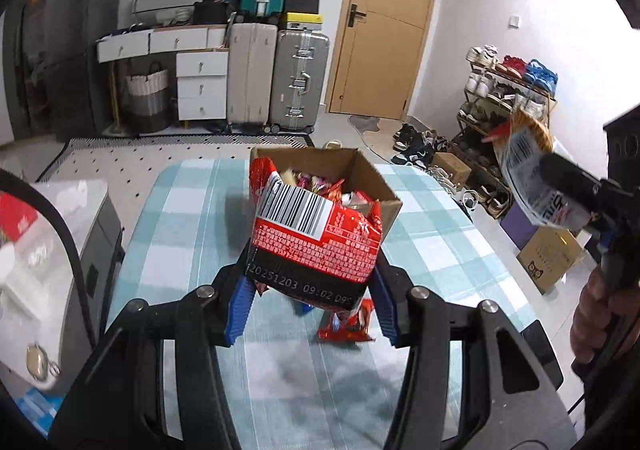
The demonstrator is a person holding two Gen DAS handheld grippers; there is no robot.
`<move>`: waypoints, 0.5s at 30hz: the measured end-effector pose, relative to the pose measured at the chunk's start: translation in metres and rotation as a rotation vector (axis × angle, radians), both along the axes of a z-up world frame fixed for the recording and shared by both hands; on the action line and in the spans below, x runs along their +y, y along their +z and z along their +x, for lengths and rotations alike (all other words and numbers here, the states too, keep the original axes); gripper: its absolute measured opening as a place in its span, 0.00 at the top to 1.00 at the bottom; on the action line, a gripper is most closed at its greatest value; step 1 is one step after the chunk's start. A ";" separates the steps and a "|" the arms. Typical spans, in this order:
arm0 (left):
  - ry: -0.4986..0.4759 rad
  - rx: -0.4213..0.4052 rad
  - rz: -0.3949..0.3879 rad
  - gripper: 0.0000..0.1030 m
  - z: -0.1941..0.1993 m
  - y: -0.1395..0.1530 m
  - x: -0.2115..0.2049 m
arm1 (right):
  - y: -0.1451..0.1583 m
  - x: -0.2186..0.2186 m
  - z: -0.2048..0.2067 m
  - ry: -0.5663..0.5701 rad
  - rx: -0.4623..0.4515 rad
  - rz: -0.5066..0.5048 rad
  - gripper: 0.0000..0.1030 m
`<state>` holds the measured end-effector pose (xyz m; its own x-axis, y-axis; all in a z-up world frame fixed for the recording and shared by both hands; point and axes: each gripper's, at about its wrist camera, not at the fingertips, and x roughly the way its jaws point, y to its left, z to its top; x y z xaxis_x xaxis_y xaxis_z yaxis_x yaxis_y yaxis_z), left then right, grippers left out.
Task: Organize snacks
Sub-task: 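Carry both held bags over the box and lower them in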
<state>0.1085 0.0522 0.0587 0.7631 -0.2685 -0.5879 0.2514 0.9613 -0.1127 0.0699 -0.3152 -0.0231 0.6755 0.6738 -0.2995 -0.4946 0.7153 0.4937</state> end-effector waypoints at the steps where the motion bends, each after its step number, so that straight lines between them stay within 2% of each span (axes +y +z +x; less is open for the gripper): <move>1: -0.006 -0.001 0.004 0.53 0.004 0.005 -0.003 | 0.007 0.001 0.004 0.005 -0.005 -0.009 0.43; 7: -0.031 0.031 -0.022 0.53 0.044 0.036 -0.009 | 0.039 0.004 0.036 0.016 -0.022 -0.048 0.43; 15: -0.020 0.056 0.024 0.53 0.114 0.066 -0.022 | 0.067 0.008 0.091 -0.010 -0.054 -0.084 0.43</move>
<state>0.2222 0.0298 0.1250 0.7234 -0.2681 -0.6363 0.2641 0.9589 -0.1038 0.1610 -0.3074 0.0437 0.6987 0.6411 -0.3175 -0.5116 0.7580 0.4047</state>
